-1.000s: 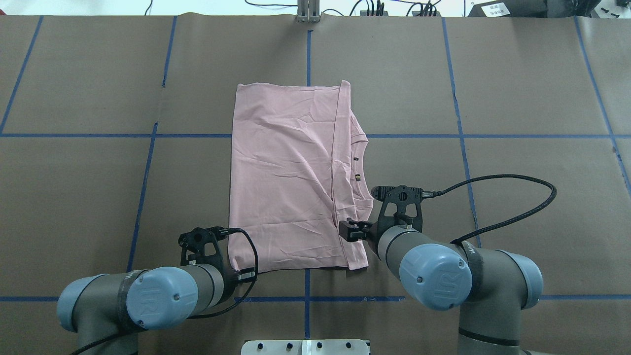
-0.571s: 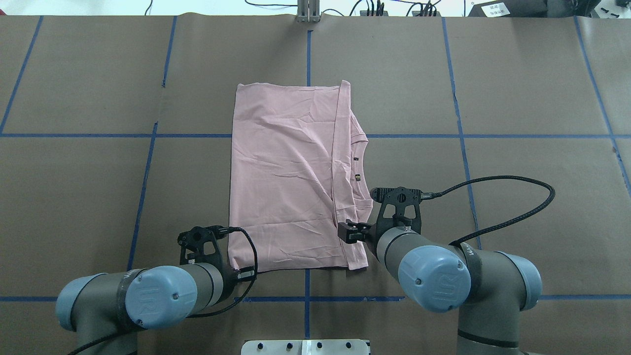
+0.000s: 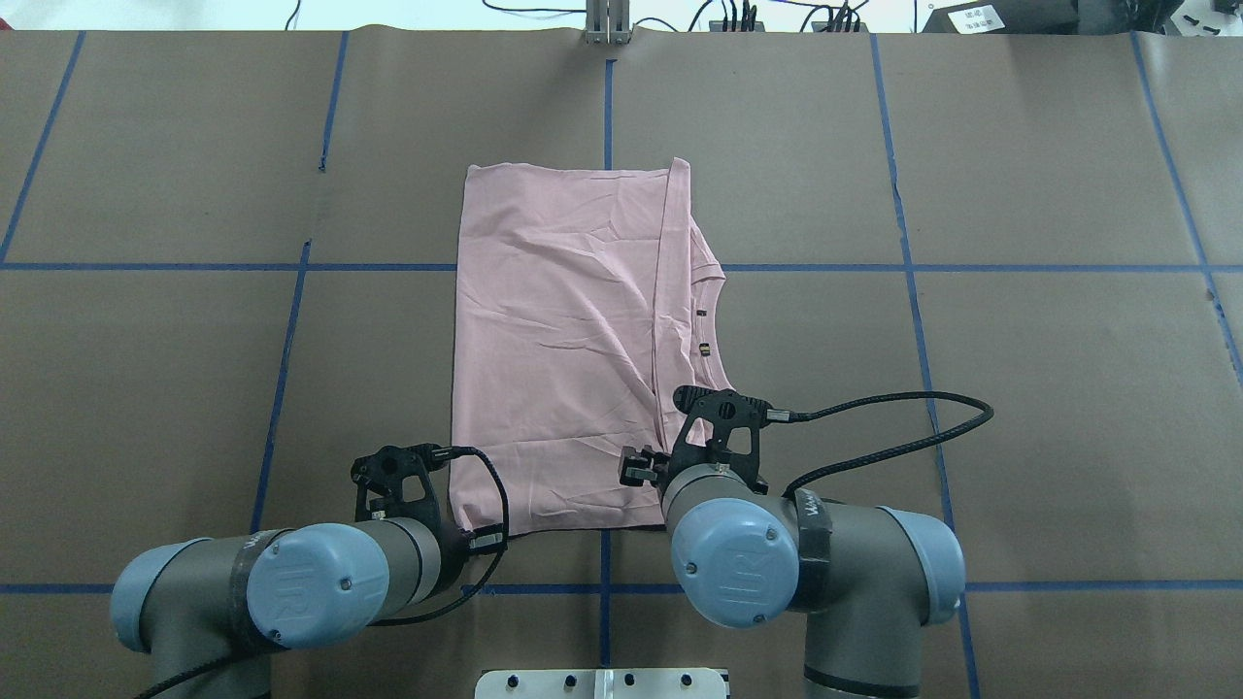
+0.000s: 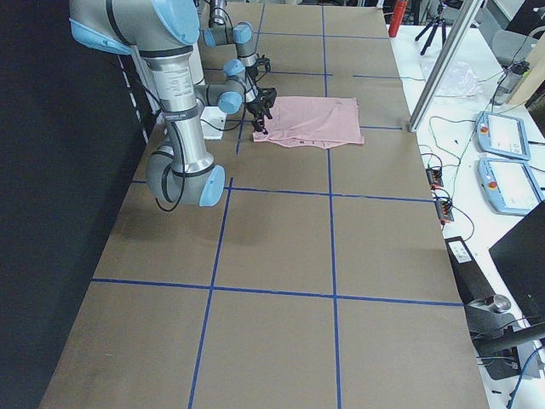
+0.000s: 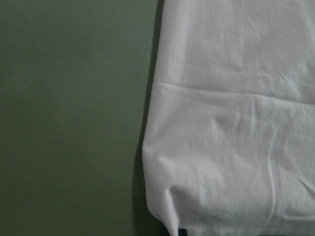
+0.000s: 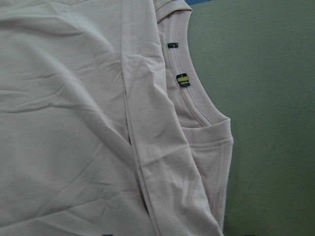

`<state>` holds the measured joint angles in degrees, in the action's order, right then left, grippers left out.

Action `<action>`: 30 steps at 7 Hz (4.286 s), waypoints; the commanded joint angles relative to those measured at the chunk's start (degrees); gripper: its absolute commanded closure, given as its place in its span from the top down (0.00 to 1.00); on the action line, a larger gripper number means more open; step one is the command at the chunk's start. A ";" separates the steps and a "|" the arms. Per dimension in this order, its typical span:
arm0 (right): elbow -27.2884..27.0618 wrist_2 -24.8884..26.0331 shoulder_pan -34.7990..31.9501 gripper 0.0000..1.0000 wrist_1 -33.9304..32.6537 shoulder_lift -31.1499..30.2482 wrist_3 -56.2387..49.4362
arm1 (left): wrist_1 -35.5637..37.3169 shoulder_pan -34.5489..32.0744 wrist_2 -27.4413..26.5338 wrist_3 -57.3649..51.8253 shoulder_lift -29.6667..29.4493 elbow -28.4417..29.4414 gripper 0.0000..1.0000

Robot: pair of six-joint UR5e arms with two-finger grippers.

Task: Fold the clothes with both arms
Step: 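Grasp the shirt's near edge with both grippers, then lift the near edge with both grippers and fold it over the far edge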

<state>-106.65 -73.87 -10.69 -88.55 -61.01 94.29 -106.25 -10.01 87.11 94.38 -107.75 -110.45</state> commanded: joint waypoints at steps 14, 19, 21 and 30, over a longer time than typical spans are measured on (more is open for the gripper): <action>6.19 -1.10 1.64 0.68 -5.67 4.23 1.95 | -0.01 0.08 -0.09 0.45 -0.17 -0.12 0.00; 6.19 -1.10 1.64 0.00 -5.58 4.67 3.36 | -0.01 0.08 -0.09 0.27 -0.26 -0.12 0.00; 6.01 -1.19 1.55 0.00 -5.06 5.11 3.45 | -0.01 0.08 -0.01 0.10 -0.35 -0.12 0.00; -22.72 -5.06 2.95 0.00 -28.43 4.93 4.50 | 24.24 -1.24 6.67 -2.45 -0.61 -32.80 0.00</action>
<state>-127.30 -78.74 -8.11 -115.06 -56.17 98.66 -84.77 -10.87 92.32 91.96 -108.31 -139.16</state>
